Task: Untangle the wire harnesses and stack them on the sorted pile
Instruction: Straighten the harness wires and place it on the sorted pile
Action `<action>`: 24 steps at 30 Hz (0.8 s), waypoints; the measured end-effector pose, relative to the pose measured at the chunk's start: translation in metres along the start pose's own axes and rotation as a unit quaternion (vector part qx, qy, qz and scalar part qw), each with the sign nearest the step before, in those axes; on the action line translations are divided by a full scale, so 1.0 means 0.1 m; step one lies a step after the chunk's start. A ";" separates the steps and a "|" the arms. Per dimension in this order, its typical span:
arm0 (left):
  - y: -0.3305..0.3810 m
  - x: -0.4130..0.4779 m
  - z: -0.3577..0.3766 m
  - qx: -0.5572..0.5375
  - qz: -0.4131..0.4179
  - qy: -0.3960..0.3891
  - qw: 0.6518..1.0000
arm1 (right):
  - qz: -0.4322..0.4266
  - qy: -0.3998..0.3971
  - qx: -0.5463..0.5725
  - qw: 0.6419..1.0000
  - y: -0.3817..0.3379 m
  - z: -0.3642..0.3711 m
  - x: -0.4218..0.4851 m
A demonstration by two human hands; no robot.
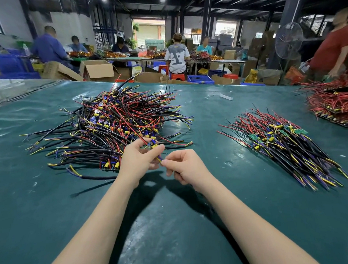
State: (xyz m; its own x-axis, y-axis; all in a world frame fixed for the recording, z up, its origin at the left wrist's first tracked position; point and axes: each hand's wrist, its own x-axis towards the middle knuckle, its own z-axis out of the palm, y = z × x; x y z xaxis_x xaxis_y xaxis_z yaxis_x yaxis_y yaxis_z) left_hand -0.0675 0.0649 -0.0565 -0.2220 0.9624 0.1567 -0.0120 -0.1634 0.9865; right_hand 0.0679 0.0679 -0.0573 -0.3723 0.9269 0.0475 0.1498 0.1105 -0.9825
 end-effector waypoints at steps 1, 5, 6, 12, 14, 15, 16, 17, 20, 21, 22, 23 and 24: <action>-0.01 0.00 0.00 0.011 -0.010 0.007 1.000 | -0.006 0.020 -0.022 1.000 0.01 0.00 0.00; 0.00 0.01 0.02 -0.007 -0.044 0.039 0.998 | -0.008 0.043 -0.050 0.998 0.02 -0.01 0.02; 0.01 0.01 0.01 -0.011 -0.047 0.047 0.998 | -0.022 0.049 -0.074 0.996 0.01 0.00 0.02; 0.03 0.01 0.02 -0.009 -0.035 0.062 0.997 | -0.174 0.103 -0.233 0.951 0.02 0.04 -0.03; 0.04 0.00 0.05 -0.013 -0.013 0.068 0.997 | -0.176 0.121 -0.220 0.952 0.01 0.04 -0.02; 0.04 -0.01 0.06 -0.003 0.002 0.080 0.997 | -0.173 0.126 -0.220 0.952 0.01 0.05 -0.02; 0.04 -0.01 0.05 0.014 0.017 0.094 0.995 | -0.171 0.127 -0.221 0.952 0.01 0.06 -0.01; 0.03 0.00 0.05 0.029 0.029 0.101 0.994 | -0.167 0.128 -0.225 0.951 0.00 0.07 0.00; 0.00 0.00 0.06 0.059 0.039 0.090 0.993 | -0.143 0.118 -0.249 0.950 0.01 0.04 0.02; 0.00 0.00 0.06 0.082 0.037 0.088 0.992 | -0.129 0.114 -0.255 0.951 0.01 0.01 0.03; 0.00 0.00 0.05 0.105 0.035 0.088 0.990 | -0.112 0.107 -0.255 0.954 0.02 -0.01 0.04; 0.00 0.00 0.02 0.113 0.030 0.080 0.990 | -0.091 0.097 -0.239 0.962 0.02 -0.01 0.05; 0.01 0.00 -0.01 0.102 0.024 0.058 0.993 | -0.069 0.079 -0.205 0.973 0.02 -0.01 0.05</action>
State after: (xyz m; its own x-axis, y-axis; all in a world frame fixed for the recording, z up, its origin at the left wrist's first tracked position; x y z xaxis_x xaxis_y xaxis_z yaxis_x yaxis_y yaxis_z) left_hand -0.0681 0.0645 -0.0557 -0.3291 0.9209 0.2088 0.1964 -0.1496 0.9690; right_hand 0.0669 0.0733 -0.0589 -0.2735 0.9333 0.2326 0.4742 0.3412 -0.8116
